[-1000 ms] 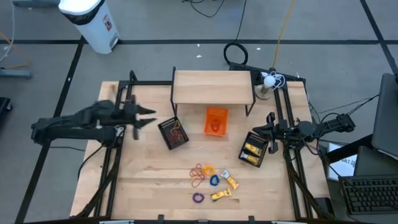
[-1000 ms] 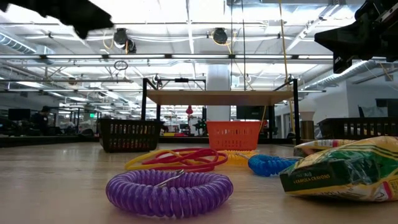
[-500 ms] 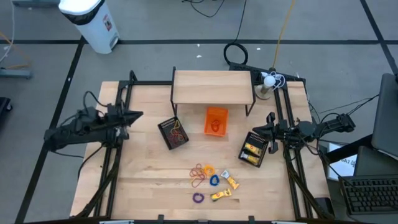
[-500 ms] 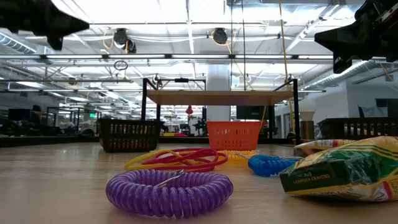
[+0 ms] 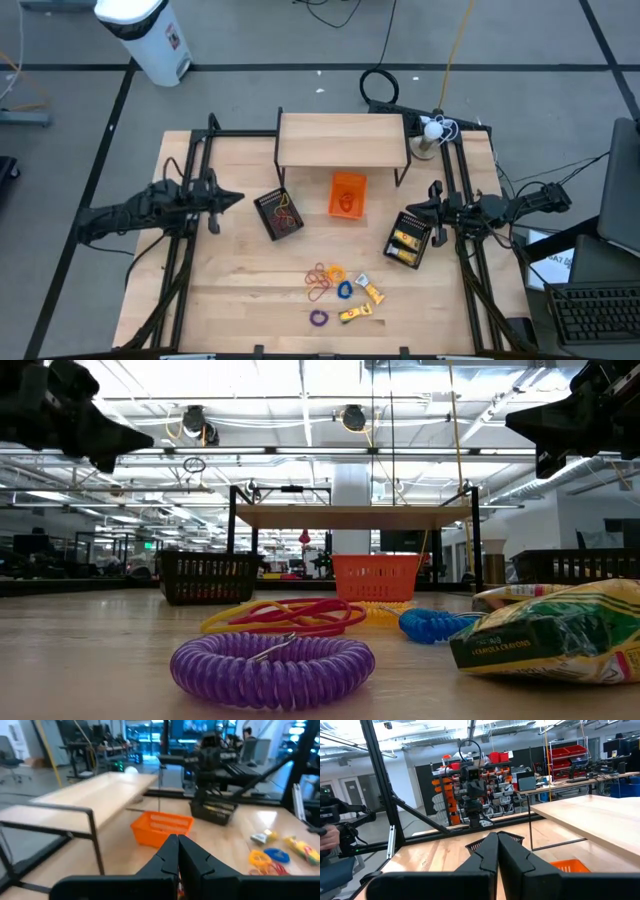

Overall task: Pick & Place Office Desk Supplies
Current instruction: Put the yellow spring keychain into the orange bin

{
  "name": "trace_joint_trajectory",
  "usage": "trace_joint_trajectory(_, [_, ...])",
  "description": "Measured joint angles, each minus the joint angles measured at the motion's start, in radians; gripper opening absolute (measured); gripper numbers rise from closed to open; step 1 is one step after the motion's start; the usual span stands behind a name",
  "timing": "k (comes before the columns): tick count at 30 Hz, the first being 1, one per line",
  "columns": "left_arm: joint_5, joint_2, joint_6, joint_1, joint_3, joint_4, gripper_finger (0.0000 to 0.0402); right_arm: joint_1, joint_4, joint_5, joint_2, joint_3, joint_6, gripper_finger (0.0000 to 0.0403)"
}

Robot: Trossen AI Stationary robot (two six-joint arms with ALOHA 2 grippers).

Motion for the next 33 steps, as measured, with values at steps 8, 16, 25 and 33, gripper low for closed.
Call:
trace_joint_trajectory(8, [0.097,0.000,0.017,-0.001,-0.067,0.062,0.0002,0.000,0.001,0.000,0.000,0.000,0.000,0.0000])
trace_joint_trajectory(16, [0.084,0.000,-0.010,0.000,-0.097,0.079,0.0002,0.000,0.007,0.002,0.000,0.000,-0.006,0.0000])
trace_joint_trajectory(25, [0.026,0.000,-0.053,0.000,-0.096,0.065,0.0019,0.000,0.008,0.002,0.000,0.000,-0.007,0.0000])
trace_joint_trajectory(33, [0.030,0.000,-0.075,0.000,-0.096,0.093,0.0002,0.000,0.017,0.004,0.109,0.052,0.019,0.0000])
